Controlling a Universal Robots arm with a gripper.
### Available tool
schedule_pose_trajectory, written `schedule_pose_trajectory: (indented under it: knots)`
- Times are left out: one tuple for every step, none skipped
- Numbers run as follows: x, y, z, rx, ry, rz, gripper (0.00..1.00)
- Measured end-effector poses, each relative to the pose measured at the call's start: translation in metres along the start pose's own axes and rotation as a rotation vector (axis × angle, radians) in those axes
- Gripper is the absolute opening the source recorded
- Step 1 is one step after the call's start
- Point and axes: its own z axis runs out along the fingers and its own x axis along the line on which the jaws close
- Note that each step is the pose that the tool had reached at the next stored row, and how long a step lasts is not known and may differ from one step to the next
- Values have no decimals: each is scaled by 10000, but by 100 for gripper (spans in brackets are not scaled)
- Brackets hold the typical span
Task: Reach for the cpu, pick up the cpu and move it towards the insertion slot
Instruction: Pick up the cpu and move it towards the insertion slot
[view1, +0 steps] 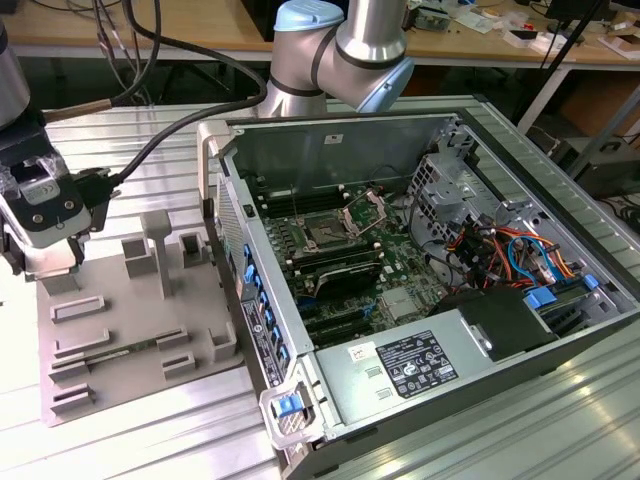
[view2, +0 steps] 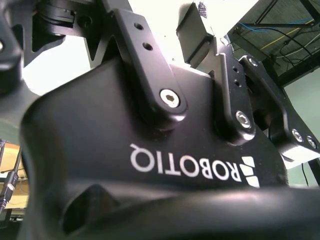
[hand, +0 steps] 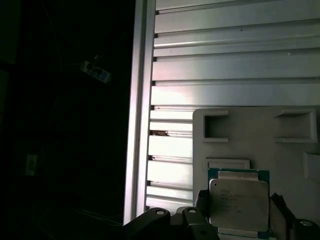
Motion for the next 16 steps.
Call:
schedule_pose_trajectory:
  knots:
    - [0,1,-9,-2,0,0,54]
    - [0,1,-17,-4,0,0,54]
    - [0,2,-24,-6,-1,0,54]
    - [-1,2,-30,-8,-1,0,54]
    - [0,3,-43,-11,-1,0,54]
    - [0,4,-59,-13,0,0,54]
    - [-1,4,-69,-16,-1,0,54]
    - [-1,5,-80,-19,-2,0,54]
    - [-1,6,-92,-22,-1,0,54]
    - [-1,6,-100,-23,-1,0,54]
    - [-1,7,-109,-25,-2,0,54]
    - [-1,8,-121,-28,-2,0,54]
    - [-1,8,-131,-30,-2,0,54]
    - [-1,9,-138,-32,-2,0,54]
    - [-1,10,-150,-35,-2,0,54]
    - [-1,10,-163,-39,-3,0,54]
